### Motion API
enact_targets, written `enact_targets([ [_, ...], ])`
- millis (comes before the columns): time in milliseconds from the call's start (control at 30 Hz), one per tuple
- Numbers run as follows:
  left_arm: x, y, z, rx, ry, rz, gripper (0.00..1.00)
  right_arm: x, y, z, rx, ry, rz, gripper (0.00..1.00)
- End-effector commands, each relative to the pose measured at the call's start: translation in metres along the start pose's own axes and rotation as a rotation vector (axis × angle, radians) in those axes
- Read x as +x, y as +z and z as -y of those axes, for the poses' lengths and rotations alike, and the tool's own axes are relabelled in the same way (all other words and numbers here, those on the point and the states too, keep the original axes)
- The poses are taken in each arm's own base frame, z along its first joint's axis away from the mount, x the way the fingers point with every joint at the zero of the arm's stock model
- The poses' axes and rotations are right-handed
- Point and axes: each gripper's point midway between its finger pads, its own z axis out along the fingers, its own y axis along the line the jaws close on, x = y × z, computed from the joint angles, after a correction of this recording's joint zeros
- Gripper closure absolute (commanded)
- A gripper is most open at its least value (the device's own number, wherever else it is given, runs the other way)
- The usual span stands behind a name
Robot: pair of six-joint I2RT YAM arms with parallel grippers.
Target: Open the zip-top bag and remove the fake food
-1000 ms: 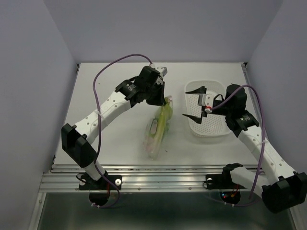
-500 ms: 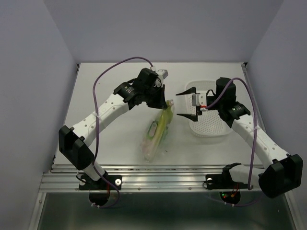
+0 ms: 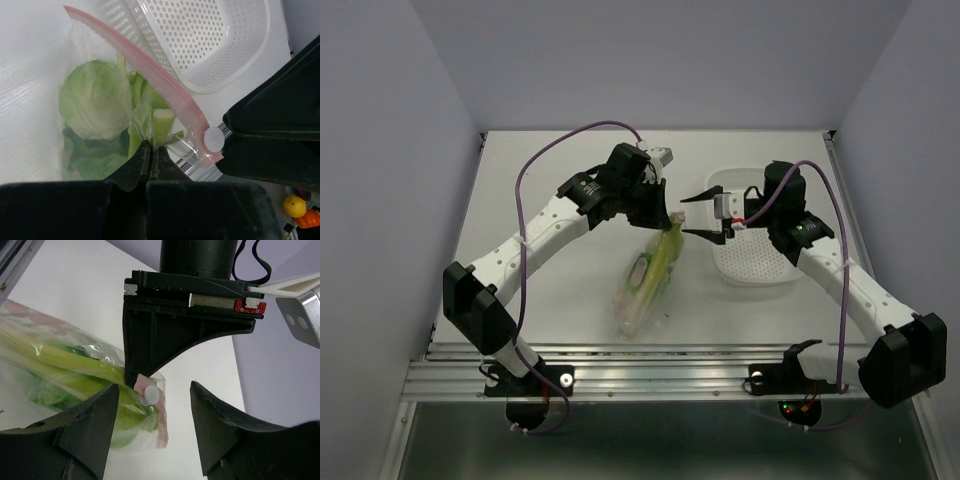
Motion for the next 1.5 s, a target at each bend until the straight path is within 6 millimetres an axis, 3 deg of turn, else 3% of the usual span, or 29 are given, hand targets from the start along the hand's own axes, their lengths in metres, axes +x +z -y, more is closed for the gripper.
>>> enact_targets([
  [0, -0.01, -0.019, 0.02, 0.088, 0.03, 0.066, 1.0, 0.002, 0.006, 0.007, 0.012, -0.027, 0.002, 0.36],
  [233, -0.01, -0.022, 0.023, 0.104, 0.032, 0.073, 1.0, 0.012, 0.009, 0.003, 0.0, -0.018, -0.035, 0.42],
  [700, -0.005, -0.023, 0.023, 0.114, 0.036, 0.063, 1.0, 0.007, 0.012, -0.001, -0.026, -0.025, -0.007, 0.54],
  [967, -0.004, -0.023, 0.024, 0.124, 0.038, 0.063, 1.0, 0.005, 0.016, -0.004, -0.043, -0.018, 0.004, 0.71],
  [1267, 0.0, -0.02, 0.021, 0.117, 0.035, 0.05, 1.0, 0.004, 0.016, -0.009, -0.071, -0.012, 0.014, 0.84],
  [1400, 0.001, -0.019, 0.021, 0.115, 0.035, 0.045, 1.0, 0.002, 0.015, -0.007, -0.063, -0.002, 0.01, 0.99],
  [1467, 0.001, -0.019, 0.02, 0.113, 0.039, 0.044, 1.0, 0.002, 0.015, -0.006, -0.057, 0.005, 0.005, 0.99],
])
